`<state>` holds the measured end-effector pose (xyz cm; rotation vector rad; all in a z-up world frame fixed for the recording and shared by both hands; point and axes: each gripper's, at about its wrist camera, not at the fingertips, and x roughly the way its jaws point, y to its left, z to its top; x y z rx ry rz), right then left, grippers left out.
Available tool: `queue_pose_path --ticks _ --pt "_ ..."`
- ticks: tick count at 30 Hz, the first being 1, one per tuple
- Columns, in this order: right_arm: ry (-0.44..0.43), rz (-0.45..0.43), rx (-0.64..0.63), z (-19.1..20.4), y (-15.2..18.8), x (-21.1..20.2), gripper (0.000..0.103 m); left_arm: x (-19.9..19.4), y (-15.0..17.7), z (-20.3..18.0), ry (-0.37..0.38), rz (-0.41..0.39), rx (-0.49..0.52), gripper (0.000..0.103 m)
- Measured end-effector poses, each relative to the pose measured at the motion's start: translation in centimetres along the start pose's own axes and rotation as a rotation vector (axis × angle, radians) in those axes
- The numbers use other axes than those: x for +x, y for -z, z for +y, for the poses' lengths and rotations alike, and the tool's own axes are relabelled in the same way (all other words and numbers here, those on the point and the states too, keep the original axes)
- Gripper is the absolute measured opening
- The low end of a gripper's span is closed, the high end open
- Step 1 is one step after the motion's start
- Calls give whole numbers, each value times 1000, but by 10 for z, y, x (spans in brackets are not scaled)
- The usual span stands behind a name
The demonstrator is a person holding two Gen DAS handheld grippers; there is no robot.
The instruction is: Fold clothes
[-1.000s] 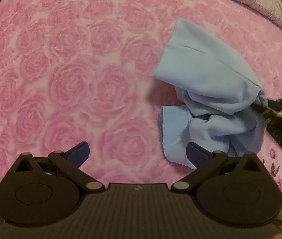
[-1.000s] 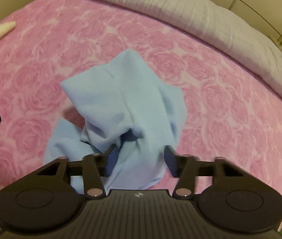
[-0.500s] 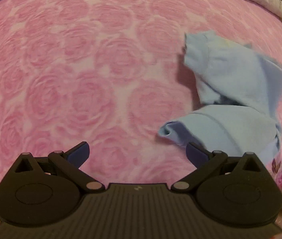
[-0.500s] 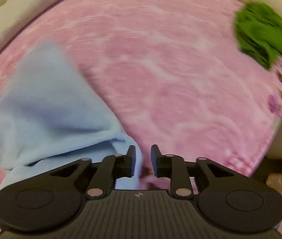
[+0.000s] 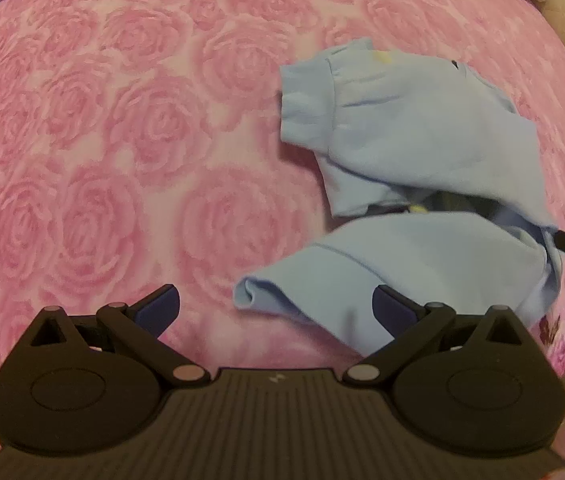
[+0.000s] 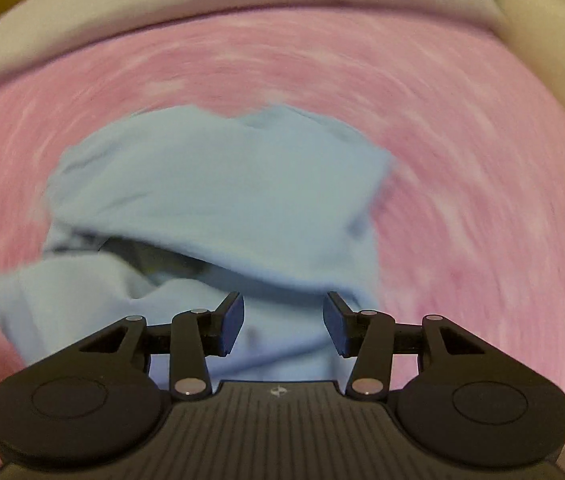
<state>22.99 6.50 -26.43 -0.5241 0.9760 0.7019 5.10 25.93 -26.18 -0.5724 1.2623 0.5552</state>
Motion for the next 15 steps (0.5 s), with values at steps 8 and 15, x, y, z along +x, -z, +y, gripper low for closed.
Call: queue_pose_path --ticks 8,15 --pt "74 -114 -596 81 2 45 11 15 -14 -9 -47 -11 29 98" --pt "-246 -256 168 -59 -42 -6 0 24 -36 -33 -72 -29 68 93"
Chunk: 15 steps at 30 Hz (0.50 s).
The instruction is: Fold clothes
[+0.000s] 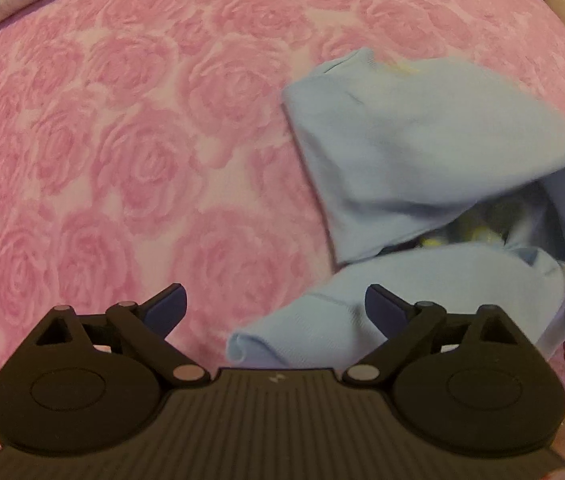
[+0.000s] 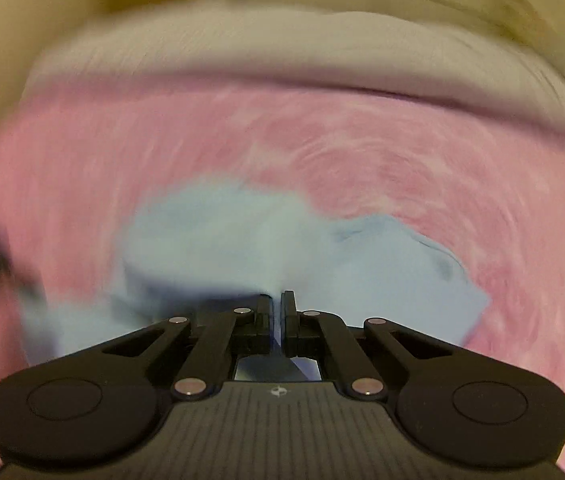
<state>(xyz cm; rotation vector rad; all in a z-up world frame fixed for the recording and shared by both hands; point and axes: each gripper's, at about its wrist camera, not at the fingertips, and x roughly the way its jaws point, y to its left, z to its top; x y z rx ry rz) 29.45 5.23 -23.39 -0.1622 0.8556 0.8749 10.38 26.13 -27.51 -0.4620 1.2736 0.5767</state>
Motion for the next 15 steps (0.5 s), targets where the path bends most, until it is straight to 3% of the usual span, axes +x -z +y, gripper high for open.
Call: queue_pose_path --ticks 2,4,6,7,10,11,14,15 --pt "62 -98 286 -59 -10 -31 0 0 -8 -13 4 -13 29 93" --pt "223 -157 580 -118 -5 -60 2 1 -15 -30 14 -28 69 92" --pt "443 -117 864 -176 15 -83 20 3 -20 -50 22 -47 125 91" --pt "551 -65 985 -202 29 -92 23 4 -21 -61 19 -56 157 91" --pt "611 116 1183 -246 75 -98 35 13 -26 -96 -12 -82 243 91" --pt "599 123 1221 -249 87 -98 44 18 -27 -105 -12 -89 278 91" --pt "559 164 1147 -235 99 -87 51 36 -32 -127 1 -110 321 91" --pt "537 173 1109 -228 97 -80 58 42 -34 -133 8 -117 321 91"
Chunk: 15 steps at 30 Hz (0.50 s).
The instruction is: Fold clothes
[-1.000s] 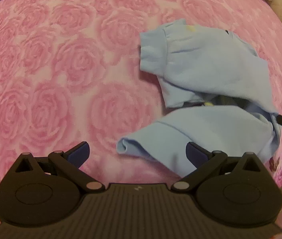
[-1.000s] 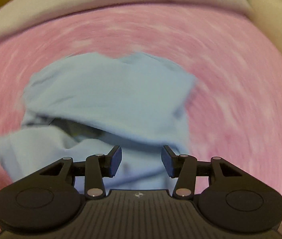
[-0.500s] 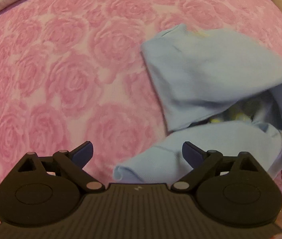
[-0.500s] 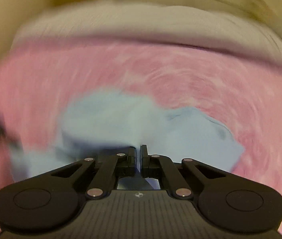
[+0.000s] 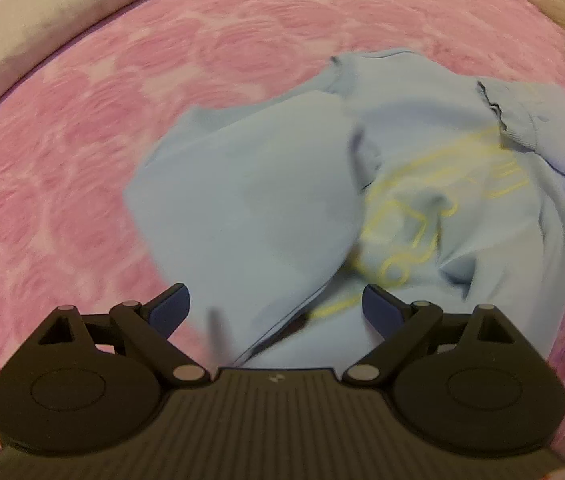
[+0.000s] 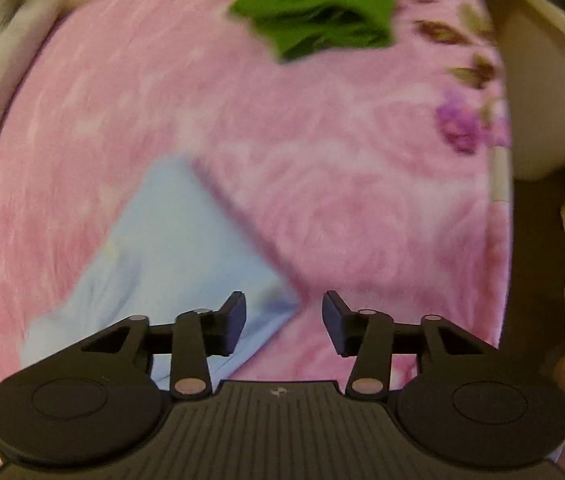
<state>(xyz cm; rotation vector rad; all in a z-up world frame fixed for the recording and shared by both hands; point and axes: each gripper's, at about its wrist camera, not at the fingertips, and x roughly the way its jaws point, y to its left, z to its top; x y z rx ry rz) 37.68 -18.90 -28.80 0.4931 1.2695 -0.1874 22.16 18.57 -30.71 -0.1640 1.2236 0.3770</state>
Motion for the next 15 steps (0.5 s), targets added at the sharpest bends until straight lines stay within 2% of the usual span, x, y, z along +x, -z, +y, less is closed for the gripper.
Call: queue_pose_path --ticks 1,2,3,4,5,8,9,13,15 --pt "-17 13 -26 7 5 5 62 5 -2 0 -6 -9 -8 90" --pt "-35 27 -49 13 11 11 65 11 -3 2 -15 -19 -18 81" --pt "-40 41 -69 19 13 16 65 16 -4 3 -25 -28 -28 56" --pt "-42 55 -88 25 15 22 65 21 -5 5 -34 -38 -38 38" --pt "-44 69 -107 31 17 27 64 23 -5 13 -23 -47 -63 9" --pt "-32 34 -206 47 15 30 65 4 -1 66 -12 -127 -259 6" --pt "-20 11 -261 54 14 27 65 -6 3 87 -31 -155 -316 6" --pt "12 -72 -464 79 12 11 65 -52 28 180 -208 -254 -536 5" --pt "-4 -93 -526 88 12 8 65 -75 44 224 -290 -290 -632 5"
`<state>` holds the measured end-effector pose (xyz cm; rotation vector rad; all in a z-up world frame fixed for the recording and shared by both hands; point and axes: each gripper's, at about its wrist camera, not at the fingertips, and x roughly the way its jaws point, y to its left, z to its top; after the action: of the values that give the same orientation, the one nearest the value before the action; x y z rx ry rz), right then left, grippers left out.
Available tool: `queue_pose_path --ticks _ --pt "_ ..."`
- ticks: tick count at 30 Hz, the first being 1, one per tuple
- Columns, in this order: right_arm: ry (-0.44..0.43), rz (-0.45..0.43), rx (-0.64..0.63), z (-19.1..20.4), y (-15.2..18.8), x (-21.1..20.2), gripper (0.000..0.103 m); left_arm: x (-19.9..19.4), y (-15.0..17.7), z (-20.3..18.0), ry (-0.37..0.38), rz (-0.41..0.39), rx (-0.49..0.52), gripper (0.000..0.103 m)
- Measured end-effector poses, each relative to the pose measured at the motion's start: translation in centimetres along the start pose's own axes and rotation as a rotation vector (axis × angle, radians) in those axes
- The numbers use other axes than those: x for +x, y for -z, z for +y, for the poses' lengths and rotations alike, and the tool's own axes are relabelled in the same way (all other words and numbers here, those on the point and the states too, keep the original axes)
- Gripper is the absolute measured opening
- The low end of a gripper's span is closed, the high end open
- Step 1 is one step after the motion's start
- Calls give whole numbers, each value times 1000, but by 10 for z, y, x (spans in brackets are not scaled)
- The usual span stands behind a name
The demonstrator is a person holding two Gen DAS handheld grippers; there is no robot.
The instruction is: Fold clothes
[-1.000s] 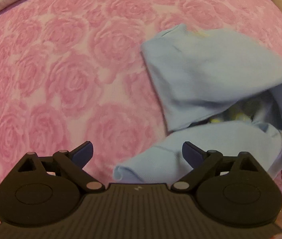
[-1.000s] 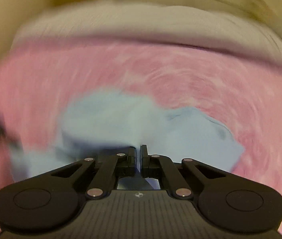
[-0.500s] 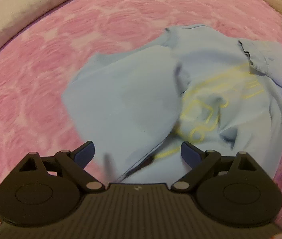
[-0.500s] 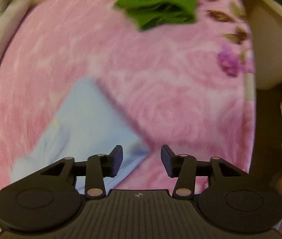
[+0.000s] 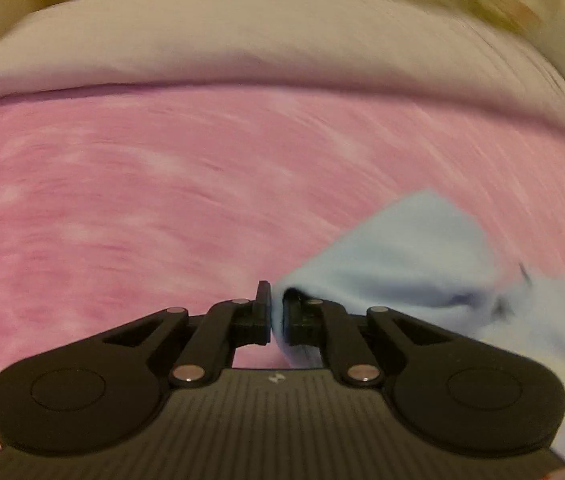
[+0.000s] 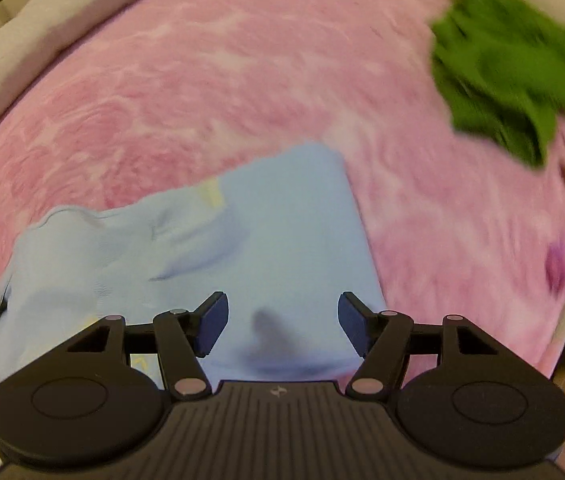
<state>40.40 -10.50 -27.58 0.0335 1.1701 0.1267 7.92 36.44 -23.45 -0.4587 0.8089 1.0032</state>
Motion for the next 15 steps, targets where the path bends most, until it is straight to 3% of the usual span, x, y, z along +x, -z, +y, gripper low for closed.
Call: queue_pose_path --ticks 3,6,9,10,12,15 --pt "-29 -2 -74 15 -4 4 65 -8 -12 60 -176 -49 -39 5" --pt "-43 2 -154 36 -2 12 65 3 2 104 -310 14 -64 13" --pt "-35 17 -248 58 6 22 65 17 28 124 -412 87 -57 21" --pt "-25 22 -277 61 10 24 66 18 37 125 -435 113 -52 20" --pt "-2 33 -331 67 18 29 66 14 58 125 -429 156 -55 34" --pt "51 15 -450 74 31 33 70 2 85 116 -336 229 -108 35"
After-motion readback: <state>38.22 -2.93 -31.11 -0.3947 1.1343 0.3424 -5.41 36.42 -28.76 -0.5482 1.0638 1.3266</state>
